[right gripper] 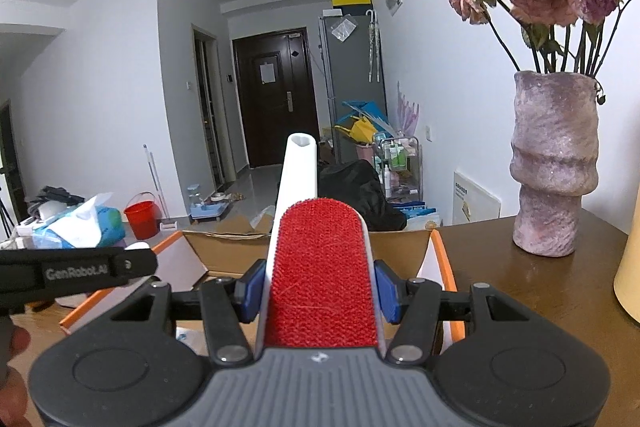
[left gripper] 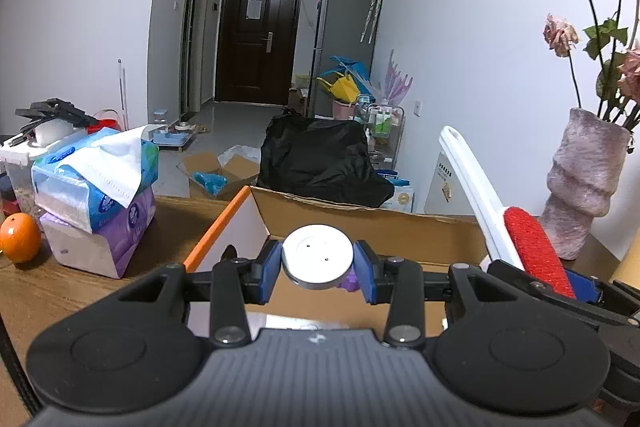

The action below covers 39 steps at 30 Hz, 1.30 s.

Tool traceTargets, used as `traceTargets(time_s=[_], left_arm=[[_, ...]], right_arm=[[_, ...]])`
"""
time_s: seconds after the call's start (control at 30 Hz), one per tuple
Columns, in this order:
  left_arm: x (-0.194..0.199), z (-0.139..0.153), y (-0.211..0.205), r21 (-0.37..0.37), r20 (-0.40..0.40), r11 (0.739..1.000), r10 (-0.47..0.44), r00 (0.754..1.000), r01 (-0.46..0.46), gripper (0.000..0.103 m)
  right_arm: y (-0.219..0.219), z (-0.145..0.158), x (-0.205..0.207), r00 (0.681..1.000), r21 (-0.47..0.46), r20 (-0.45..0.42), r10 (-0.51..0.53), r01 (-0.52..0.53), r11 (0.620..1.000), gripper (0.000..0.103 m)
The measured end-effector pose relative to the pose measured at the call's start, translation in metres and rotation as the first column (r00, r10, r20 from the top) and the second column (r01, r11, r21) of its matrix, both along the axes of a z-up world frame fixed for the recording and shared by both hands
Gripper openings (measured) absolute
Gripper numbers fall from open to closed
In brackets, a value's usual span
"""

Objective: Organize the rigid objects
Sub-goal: 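Carry the white puck and lint roller with both grippers toward the box, then open both grippers to drop the puck and lint roller into the box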

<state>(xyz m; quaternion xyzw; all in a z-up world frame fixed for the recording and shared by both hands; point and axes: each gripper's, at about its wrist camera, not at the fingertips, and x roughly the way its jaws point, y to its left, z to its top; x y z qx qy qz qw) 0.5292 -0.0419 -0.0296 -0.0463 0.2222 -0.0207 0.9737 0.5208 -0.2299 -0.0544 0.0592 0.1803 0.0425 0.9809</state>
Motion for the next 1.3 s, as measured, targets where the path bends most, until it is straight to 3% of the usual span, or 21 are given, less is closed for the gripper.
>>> traceTargets(time_s=[0.77, 0.87, 0.93, 0.97, 1.03, 1.07, 1.2, 1.3], left_arm=[[0.029, -0.016, -0.003, 0.054, -0.024, 0.998, -0.008, 1.000, 0.009, 0.041], [0.027, -0.015, -0.003, 0.058, -0.020, 0.998, 0.003, 1.000, -0.002, 0.059], [0.027, -0.014, -0.001, 0.065, -0.015, 0.998, 0.018, 1.000, -0.017, 0.082], [0.026, -0.014, -0.001, 0.067, -0.011, 0.997, 0.031, 0.999, -0.030, 0.086], [0.026, -0.014, 0.001, 0.070, -0.006, 0.996, 0.051, 0.999, -0.051, 0.098], [0.026, -0.014, 0.002, 0.068, -0.008, 0.996, 0.059, 0.998, -0.058, 0.102], [0.026, -0.014, 0.005, 0.076, -0.011, 0.994, 0.080, 0.997, -0.079, 0.103], [0.027, -0.015, 0.008, 0.071, -0.017, 0.993, 0.091, 0.996, -0.089, 0.103]], right_arm=[[0.008, -0.015, 0.044, 0.997, -0.032, -0.063, 0.035, -0.037, 0.999, 0.055], [0.008, -0.017, 0.047, 0.994, -0.042, -0.099, 0.040, -0.044, 0.998, 0.055], [0.006, -0.019, 0.050, 0.992, -0.049, -0.121, 0.029, -0.035, 0.998, 0.056], [0.006, -0.018, 0.050, 0.992, -0.058, -0.121, 0.020, -0.027, 0.998, 0.060], [0.005, -0.017, 0.049, 0.992, -0.075, -0.125, -0.004, -0.005, 0.997, 0.090], [0.005, -0.017, 0.048, 0.992, -0.078, -0.122, -0.014, 0.004, 0.997, 0.095], [0.002, -0.016, 0.048, 0.992, -0.083, -0.126, -0.033, 0.022, 0.996, 0.103], [0.001, -0.015, 0.047, 0.991, -0.081, -0.128, -0.031, 0.021, 0.996, 0.103]])
